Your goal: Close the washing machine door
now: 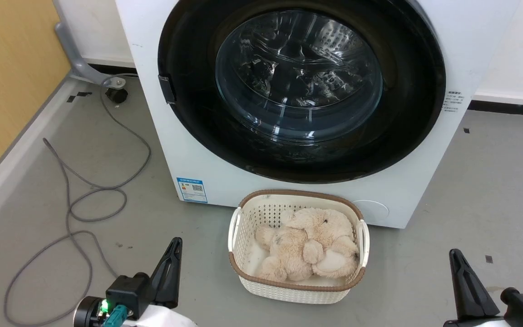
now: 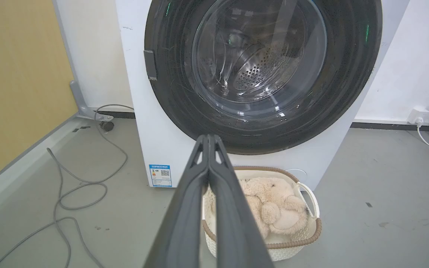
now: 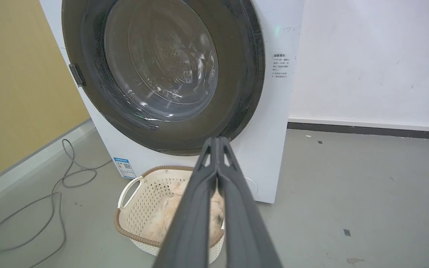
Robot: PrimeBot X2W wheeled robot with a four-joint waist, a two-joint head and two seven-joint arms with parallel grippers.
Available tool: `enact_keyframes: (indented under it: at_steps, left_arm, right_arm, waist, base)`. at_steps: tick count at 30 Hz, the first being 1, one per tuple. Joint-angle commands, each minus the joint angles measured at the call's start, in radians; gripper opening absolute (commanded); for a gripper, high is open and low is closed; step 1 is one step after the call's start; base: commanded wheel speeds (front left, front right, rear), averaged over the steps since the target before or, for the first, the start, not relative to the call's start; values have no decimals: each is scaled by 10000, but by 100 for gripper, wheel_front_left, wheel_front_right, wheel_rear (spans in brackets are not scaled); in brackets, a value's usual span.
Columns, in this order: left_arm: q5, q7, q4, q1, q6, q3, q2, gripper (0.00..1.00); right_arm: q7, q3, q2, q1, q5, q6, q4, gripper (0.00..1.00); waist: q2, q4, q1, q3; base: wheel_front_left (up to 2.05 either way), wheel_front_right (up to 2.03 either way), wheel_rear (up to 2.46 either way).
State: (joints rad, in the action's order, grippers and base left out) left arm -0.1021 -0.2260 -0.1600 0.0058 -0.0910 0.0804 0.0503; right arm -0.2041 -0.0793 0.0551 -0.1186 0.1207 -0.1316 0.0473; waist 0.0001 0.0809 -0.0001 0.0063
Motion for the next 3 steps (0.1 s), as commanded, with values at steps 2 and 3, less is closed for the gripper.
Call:
enact_keyframes:
  at_steps: [2,3]
  left_arm:
    - [97,61,89,-8,50,-50,7,0]
    - [105,81,103,-9,58,-57,7,0]
  right_arm:
    - [58,40,-7,138,-136,1,-58,0]
    - [77,47,-7,148,-146,1,-62,0]
  waist:
    - [-1,-14,1,-1]
    - [-1,-21,1,-2]
  base:
    - [0,0,0]
    - [0,0,0]
